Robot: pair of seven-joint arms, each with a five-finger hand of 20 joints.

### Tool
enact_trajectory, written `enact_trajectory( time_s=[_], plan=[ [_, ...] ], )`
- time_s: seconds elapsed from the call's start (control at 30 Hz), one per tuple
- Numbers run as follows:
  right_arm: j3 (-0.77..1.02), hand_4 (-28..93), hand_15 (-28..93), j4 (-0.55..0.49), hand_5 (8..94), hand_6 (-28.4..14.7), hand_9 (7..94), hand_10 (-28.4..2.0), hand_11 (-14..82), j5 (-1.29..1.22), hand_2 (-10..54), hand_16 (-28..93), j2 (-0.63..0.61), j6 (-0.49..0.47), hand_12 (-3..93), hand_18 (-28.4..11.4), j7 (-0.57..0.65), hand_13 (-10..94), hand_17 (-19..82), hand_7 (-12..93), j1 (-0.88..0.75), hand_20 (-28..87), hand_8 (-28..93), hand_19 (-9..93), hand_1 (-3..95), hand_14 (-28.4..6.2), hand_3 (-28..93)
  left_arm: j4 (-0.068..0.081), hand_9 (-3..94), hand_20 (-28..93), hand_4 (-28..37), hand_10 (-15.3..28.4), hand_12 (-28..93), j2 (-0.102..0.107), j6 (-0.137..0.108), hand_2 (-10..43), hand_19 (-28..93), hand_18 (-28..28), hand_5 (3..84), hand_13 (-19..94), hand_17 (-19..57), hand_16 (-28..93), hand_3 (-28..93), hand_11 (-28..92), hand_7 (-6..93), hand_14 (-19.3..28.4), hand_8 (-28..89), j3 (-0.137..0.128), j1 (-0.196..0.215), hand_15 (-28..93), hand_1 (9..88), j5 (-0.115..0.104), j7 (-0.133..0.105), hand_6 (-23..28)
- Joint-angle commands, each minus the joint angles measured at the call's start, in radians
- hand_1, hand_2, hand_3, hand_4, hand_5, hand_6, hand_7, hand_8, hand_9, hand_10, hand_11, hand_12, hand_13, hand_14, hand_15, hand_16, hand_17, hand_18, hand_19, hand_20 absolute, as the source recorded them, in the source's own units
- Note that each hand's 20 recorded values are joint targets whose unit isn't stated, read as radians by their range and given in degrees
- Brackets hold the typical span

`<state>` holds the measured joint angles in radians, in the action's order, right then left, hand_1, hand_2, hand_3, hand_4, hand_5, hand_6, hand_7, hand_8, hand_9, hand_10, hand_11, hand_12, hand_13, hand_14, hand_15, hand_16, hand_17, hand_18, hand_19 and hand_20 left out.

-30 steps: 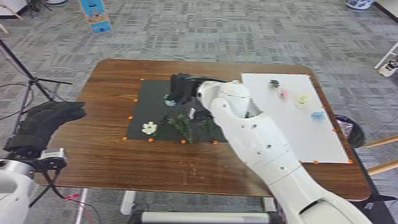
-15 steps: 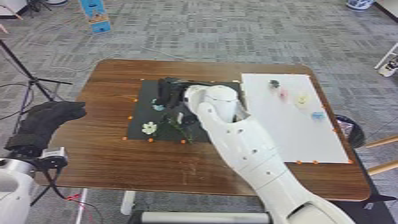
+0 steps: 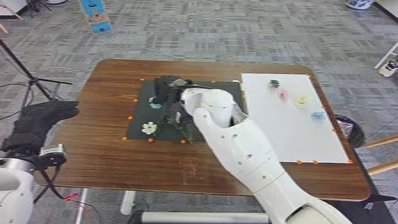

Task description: Arrange flowers

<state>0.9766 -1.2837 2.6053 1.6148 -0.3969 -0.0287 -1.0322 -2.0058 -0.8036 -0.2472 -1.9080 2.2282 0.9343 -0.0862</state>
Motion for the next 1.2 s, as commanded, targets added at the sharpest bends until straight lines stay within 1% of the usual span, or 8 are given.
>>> enact_trajectory(
  time_s=[0.03, 0.23, 0.43, 0.63, 0.77, 0.87, 0.97, 1.2],
  plan=[
    [-0.009, -21, 67, 0.000, 75.0, 1.0, 78.3, -13.6, 31.2, 0.041, 7.1, 40, 0.000, 0.050, 28.8, -23.8, -0.021, 61, 28, 25, -0.013, 64, 2, 76, 53.2, -16.0, 50, -0.002, 57.0, 22, -28.3, 13.4, 19, -0.001, 0.032, 14.3, 9, 11.3, 59.7, 42, 8.1, 4, 72, 24, 17.7, 16.2, -6, 0.005, -0.010, 25, 23.9, -0.005, 0.002, 3.0],
    [0.004, -21, 67, 0.019, 74.8, 1.1, 78.2, -13.7, 31.1, 0.192, 7.0, 40, 0.004, 0.123, 28.8, -23.9, -0.087, 61, 28, 25, -0.027, 64, 1, 76, 53.3, -16.1, 50, -0.007, 56.6, 22, -28.3, 13.6, 19, -0.006, 0.045, 14.2, 9, 11.4, 59.3, 42, 8.0, 4, 72, 24, 18.0, 16.2, -6, 0.005, -0.007, 25, 23.8, -0.002, 0.002, 2.8],
    [0.022, -21, 67, 0.032, 74.7, 1.0, 78.1, -13.6, 31.1, 0.251, 7.1, 40, 0.017, 0.132, 28.8, -23.8, -0.106, 61, 28, 25, -0.036, 64, 1, 76, 53.4, -16.1, 50, -0.010, 58.8, 22, -28.3, 13.5, 20, -0.007, 0.044, 13.3, 9, 11.5, 60.6, 43, 7.9, 5, 72, 23, 17.9, 17.0, -6, 0.004, -0.009, 26, 23.7, -0.003, 0.001, 2.4],
    [0.037, -21, 67, 0.049, 74.5, 1.0, 77.9, -13.6, 31.1, 0.362, 7.2, 39, 0.036, 0.148, 28.8, -23.9, -0.144, 61, 28, 25, -0.031, 64, 0, 76, 53.3, -16.0, 50, -0.016, 59.9, 22, -28.3, 13.5, 21, -0.013, 0.042, 13.2, 9, 11.6, 61.1, 44, 7.9, 5, 72, 22, 17.8, 17.0, -5, -0.004, -0.002, 26, 23.6, -0.006, -0.012, 2.1],
    [0.044, -21, 67, 0.051, 74.1, 1.2, 77.7, -13.7, 30.9, 0.396, 7.4, 40, 0.046, 0.150, 28.8, -23.9, -0.156, 61, 28, 25, -0.033, 64, 0, 76, 53.4, -15.9, 50, -0.017, 60.2, 22, -28.3, 13.5, 22, -0.016, 0.046, 13.1, 9, 11.7, 61.1, 44, 7.9, 5, 72, 22, 17.9, 16.9, -5, -0.004, 0.000, 25, 23.5, -0.005, -0.013, 1.9],
    [0.044, -21, 67, 0.053, 74.0, 1.3, 77.7, -13.7, 30.9, 0.435, 7.4, 39, 0.046, 0.165, 28.8, -23.9, -0.161, 61, 28, 25, -0.033, 64, 0, 76, 53.4, -15.9, 49, -0.016, 61.4, 22, -28.3, 13.6, 22, -0.015, 0.045, 12.9, 9, 11.8, 61.9, 44, 7.9, 6, 72, 21, 18.1, 17.1, -5, 0.004, -0.011, 25, 23.3, -0.006, -0.015, 1.4],
    [0.062, -21, 67, 0.060, 73.9, 1.5, 77.6, -13.8, 30.9, 0.502, 7.4, 40, 0.058, 0.149, 28.8, -24.0, -0.184, 61, 28, 25, -0.035, 64, 0, 76, 53.1, -15.9, 49, -0.018, 62.0, 22, -28.3, 13.5, 23, -0.016, 0.045, 12.8, 9, 11.9, 62.1, 45, 7.9, 6, 72, 21, 17.9, 17.2, -5, 0.005, -0.012, 25, 23.1, -0.005, -0.015, 1.3],
    [0.059, -19, 67, 0.054, 71.0, 1.7, 76.4, -14.5, 29.0, 0.472, 7.2, 40, 0.045, 0.093, 28.2, -24.6, -0.158, 60, 27, 25, -0.027, 64, -3, 76, 48.2, -16.7, 52, -0.023, 62.2, 22, -28.3, 12.9, 23, -0.021, 0.050, 12.3, 10, 11.9, 61.1, 45, 7.8, 6, 72, 21, 19.0, 17.0, -5, 0.001, -0.002, 25, 22.9, -0.003, -0.018, 0.5]
  ],
)
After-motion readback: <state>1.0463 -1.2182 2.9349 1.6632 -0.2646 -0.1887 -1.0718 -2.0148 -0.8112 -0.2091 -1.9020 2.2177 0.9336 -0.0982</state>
